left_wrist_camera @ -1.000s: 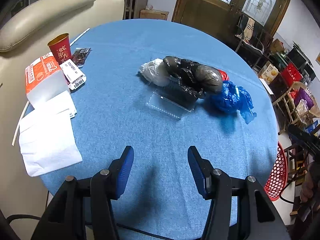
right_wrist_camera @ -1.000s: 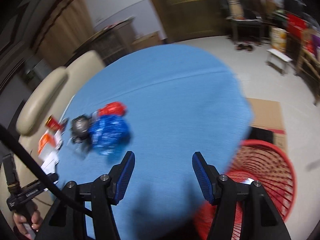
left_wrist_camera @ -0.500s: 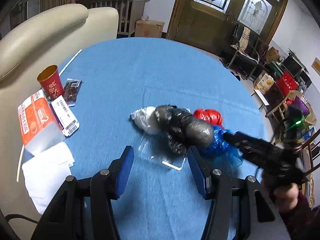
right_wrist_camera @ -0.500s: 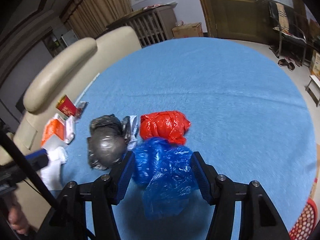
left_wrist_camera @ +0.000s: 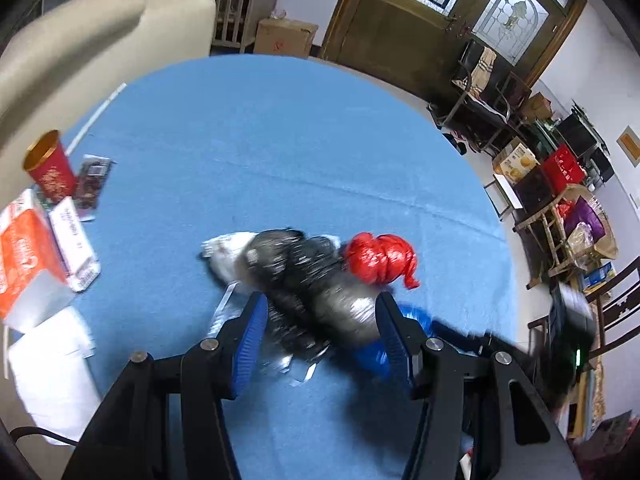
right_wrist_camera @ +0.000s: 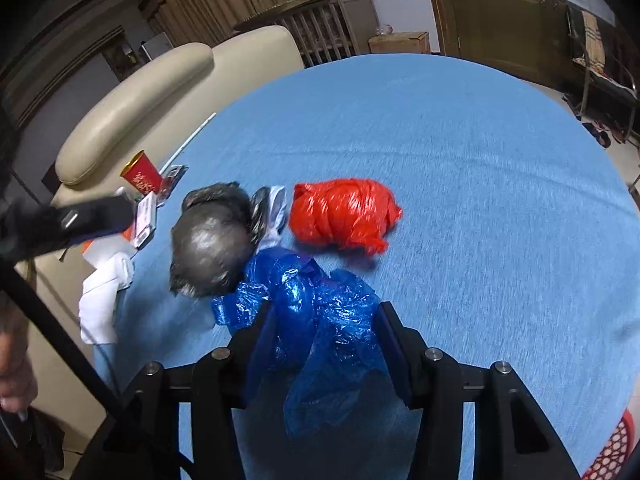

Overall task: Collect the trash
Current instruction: 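Grasp the blue plastic bag with the right tool while the left tool grasps the black bag, then lift the black bag with the left tool while the right tool lifts the blue bag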

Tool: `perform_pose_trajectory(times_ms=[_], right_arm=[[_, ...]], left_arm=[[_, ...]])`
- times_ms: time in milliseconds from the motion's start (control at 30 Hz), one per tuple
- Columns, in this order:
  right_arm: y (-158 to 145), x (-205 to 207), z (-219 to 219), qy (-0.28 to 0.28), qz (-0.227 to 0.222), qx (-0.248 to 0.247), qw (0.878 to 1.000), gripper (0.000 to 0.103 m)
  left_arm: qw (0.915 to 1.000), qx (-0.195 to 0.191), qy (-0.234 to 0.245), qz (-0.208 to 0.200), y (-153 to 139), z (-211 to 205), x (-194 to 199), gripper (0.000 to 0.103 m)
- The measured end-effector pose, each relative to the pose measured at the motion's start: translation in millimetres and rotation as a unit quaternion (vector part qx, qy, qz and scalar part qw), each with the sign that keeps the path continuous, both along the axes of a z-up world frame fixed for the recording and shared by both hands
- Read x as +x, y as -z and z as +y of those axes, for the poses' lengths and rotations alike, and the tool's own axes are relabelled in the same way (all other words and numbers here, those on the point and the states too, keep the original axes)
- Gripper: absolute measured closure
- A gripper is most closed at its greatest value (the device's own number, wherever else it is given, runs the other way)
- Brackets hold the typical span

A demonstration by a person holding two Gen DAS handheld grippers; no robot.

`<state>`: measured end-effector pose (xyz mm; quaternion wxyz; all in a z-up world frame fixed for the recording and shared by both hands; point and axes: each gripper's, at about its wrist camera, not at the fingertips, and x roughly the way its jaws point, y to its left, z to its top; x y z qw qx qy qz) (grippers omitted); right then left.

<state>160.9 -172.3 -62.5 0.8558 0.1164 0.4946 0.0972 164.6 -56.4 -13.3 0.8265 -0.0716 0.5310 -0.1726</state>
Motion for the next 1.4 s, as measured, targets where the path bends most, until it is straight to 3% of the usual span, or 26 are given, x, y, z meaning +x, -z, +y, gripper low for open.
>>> perform_pose_trajectory(times_ms=[233, 300, 367, 500, 633, 1000, 1400], right_arm=[[0, -25, 7, -0.007, -0.01, -0.007, 1.0, 0.052], [0, -30, 8, -0.008, -0.012, -0.004, 1.0, 0.052], [0, -34, 8, -0.01, -0.014, -0.005, 1.0, 0.052], [-1, -40, 8, -0.013, -0.015, -0.003, 1.0, 0.052], [-5, -51, 2, -0.012, -0.015, 0.0, 1.0, 0.053], [-15, -73, 1, -0.004, -0.012, 0.007, 1.0, 0.056], [-18, -88, -8, 0.002, -0.007, -0.004, 1.0, 0.056]], left_arm=[[0.9989, 0.036, -0.002, 0.029, 24, -29, 19, 0.047], [0.9987, 0.036, -0.005, 0.036, 31, -27, 20, 0.058], [0.9987, 0.035, -0.004, 0.035, 35, -23, 17, 0.063], [0.9994, 0.025, 0.003, 0.023, 27, -14, 9, 0.084], [0.9995, 0.029, 0.008, 0.004, 17, -6, 0, 0.091], [0.9985, 0.005, 0.026, -0.048, -16, 25, -45, 0.092], [0.9982, -0.025, 0.031, -0.045, -10, 43, -72, 0.093]])
